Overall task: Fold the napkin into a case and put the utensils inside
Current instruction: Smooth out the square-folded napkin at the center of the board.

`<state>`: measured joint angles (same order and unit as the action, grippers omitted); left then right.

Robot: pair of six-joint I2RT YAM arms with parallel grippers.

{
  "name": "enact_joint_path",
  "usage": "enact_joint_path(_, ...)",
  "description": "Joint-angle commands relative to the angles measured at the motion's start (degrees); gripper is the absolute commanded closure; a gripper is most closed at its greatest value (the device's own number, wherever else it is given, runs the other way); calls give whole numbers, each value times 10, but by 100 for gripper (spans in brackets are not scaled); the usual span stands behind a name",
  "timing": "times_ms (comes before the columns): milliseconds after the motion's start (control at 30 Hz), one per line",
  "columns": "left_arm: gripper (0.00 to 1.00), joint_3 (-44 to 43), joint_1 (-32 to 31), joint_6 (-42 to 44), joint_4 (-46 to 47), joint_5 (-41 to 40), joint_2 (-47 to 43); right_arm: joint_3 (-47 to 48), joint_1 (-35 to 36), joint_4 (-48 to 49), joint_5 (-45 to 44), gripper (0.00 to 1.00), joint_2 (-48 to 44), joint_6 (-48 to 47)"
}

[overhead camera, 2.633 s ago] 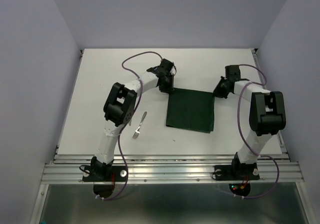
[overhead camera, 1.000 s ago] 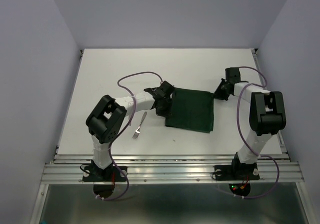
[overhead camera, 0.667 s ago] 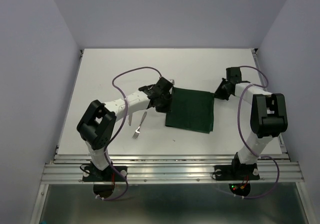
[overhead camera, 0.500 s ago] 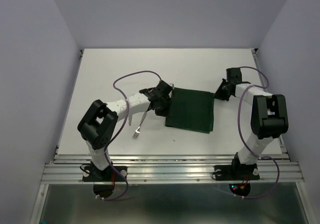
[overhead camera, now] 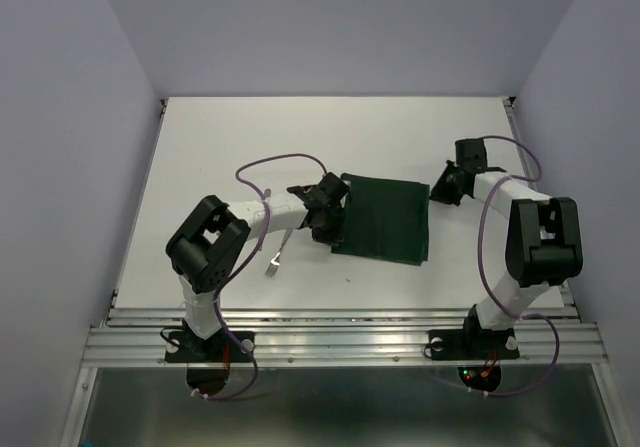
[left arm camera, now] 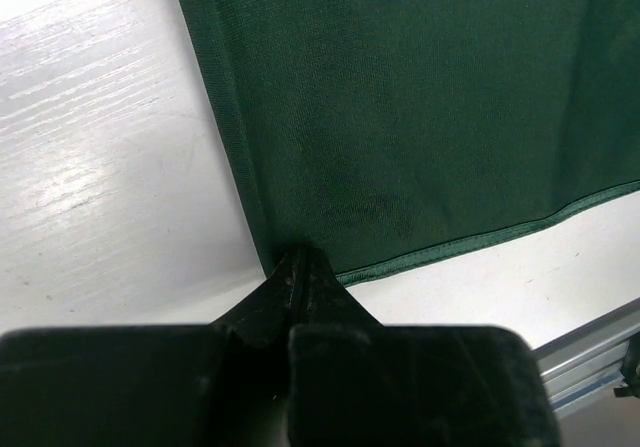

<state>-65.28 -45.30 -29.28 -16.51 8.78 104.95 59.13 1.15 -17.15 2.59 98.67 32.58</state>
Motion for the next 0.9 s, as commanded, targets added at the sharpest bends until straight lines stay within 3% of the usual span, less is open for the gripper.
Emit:
enact_joint_path(0, 100, -44, -4, 7, -31, -26, -39, -19, -3, -2, 9, 92, -53, -10)
enact_joint_path(100, 100, -70, -4, 14, -46, -44, -49, -34, -3, -2, 15, 88, -73, -11)
enact_joint_path(333, 100, -175, 20, 40, -66, -70, -7, -79, -3, -7, 30, 57, -99, -24)
enact_joint_path(867, 100, -415, 102, 48, -71, -108, 220, -101, 3, -20, 51, 56, -139, -28)
